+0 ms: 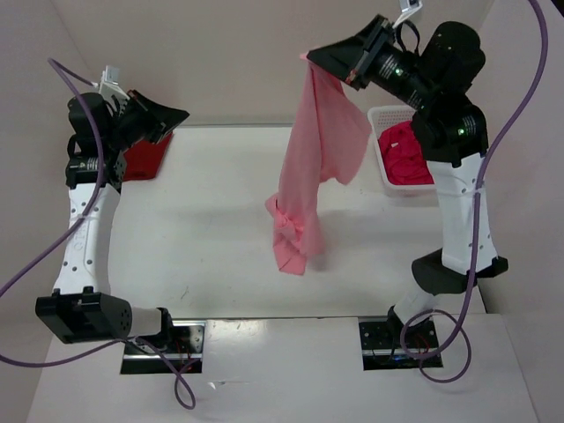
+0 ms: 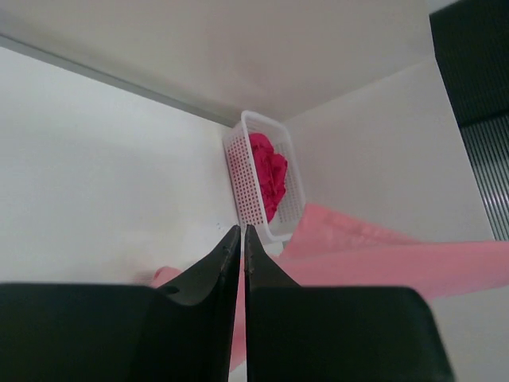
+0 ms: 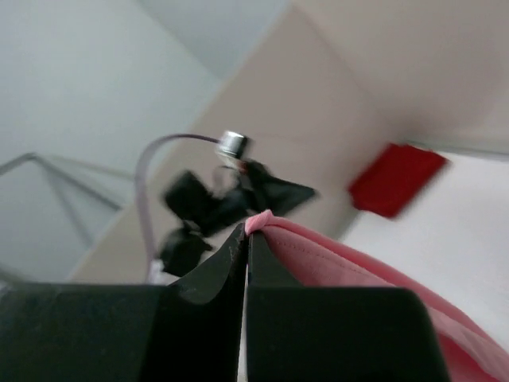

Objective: Fold and stack the t-shirts
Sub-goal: Flatten out the tshirt

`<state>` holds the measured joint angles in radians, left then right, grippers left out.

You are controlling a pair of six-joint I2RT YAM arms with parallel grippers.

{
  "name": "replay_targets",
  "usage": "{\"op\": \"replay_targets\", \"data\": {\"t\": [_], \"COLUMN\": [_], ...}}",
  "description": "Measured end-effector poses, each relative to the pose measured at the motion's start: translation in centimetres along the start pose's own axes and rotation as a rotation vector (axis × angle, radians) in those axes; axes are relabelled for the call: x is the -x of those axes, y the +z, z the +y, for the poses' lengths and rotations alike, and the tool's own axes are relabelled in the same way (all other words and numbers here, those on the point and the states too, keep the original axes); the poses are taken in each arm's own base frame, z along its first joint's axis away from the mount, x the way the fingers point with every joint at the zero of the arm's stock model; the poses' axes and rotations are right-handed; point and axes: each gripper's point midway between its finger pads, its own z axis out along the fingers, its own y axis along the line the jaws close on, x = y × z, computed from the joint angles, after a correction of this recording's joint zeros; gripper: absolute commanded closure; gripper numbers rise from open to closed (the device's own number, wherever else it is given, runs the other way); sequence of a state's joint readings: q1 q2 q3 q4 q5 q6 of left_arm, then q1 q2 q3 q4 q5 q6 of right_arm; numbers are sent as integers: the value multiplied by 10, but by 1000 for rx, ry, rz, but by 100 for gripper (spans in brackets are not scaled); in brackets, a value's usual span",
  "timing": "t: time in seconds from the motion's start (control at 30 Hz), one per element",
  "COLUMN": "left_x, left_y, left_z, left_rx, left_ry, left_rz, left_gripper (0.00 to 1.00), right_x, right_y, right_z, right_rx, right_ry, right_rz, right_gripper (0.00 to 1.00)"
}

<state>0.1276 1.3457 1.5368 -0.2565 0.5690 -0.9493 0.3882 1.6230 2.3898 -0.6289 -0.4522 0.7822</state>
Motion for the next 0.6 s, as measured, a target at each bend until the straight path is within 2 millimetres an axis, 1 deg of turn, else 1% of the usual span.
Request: {"op": "replay_targets", "data": {"t": [0.07, 0.13, 0.2, 0.27, 0.33, 0.4, 0.43, 0.5, 0.53, 0.57, 0.6], "left_x": [-13, -29, -46, -63, -76, -83, -85, -83, -82, -81, -82], "left_y": [-4, -5, -4, -3, -4, -6, -7, -7, -8, -8, -9], "left_z": [1, 14, 38, 66, 86, 99, 103, 106, 107, 107, 108], "left_rx": [-4, 21, 75, 145, 203, 240, 258, 271, 274, 276, 277], "left_ry": [0, -8, -19, -41, -62, -63, -65, -56, -44, -34, -26], "left_rz": [22, 54, 83, 116, 143, 155, 157, 148, 141, 136, 132], "left_gripper": [87, 86, 86, 84, 83, 82, 79, 76, 74, 71, 69], "right_x": [12, 19, 22, 22, 20, 16, 14, 11, 9, 8, 4], "right_y": [-2, -9, -21, -32, -41, -48, -50, -52, -49, -44, -33], "right_z": [39, 77, 104, 126, 145, 161, 166, 169, 166, 158, 142], "right_rx": [134, 271, 378, 459, 529, 589, 612, 628, 623, 600, 560], "right_ry": [12, 27, 41, 56, 70, 84, 86, 83, 72, 70, 71], "right_rz": [-10, -4, 11, 28, 46, 71, 81, 94, 97, 100, 111], "right_gripper": [100, 100, 100, 100, 100, 100, 100, 100, 100, 100, 100]}}
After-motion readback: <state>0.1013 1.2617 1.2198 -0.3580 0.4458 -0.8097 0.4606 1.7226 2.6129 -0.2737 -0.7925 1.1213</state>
